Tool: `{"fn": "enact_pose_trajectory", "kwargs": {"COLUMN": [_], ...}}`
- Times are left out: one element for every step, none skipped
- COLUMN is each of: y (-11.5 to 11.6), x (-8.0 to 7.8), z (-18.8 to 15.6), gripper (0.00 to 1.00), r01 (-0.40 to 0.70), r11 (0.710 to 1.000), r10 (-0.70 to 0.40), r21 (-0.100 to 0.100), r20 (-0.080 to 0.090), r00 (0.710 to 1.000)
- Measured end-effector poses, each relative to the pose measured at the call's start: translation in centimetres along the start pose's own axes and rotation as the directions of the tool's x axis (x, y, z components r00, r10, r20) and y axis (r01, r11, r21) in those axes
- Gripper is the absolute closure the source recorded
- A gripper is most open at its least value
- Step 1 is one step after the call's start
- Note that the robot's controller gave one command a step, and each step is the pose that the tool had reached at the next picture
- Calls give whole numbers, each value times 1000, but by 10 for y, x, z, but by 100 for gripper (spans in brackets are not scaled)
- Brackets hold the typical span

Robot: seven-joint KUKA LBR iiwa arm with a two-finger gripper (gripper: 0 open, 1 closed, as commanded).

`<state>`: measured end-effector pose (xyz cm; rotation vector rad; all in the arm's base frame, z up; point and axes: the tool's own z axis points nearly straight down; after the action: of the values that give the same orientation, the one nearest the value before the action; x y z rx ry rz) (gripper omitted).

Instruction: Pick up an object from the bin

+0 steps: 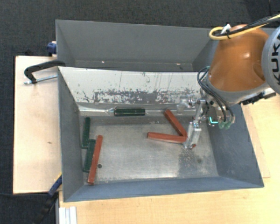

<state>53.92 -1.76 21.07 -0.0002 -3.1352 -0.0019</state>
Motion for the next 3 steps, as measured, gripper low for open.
{"fn": "enact_pose_trajectory", "kwargs": {"y": [0, -5, -9], "x": [-2, -18, -25], "z": [-4, 36, 57], "gripper": [0, 0, 0], "r01": [1, -113, -60], "r11": [1000, 994, 998], "r10": [-1, 113, 60], "r21": [1, -2, 0], "r20": [9, 15, 10], "r00": [1000, 993, 998]}}
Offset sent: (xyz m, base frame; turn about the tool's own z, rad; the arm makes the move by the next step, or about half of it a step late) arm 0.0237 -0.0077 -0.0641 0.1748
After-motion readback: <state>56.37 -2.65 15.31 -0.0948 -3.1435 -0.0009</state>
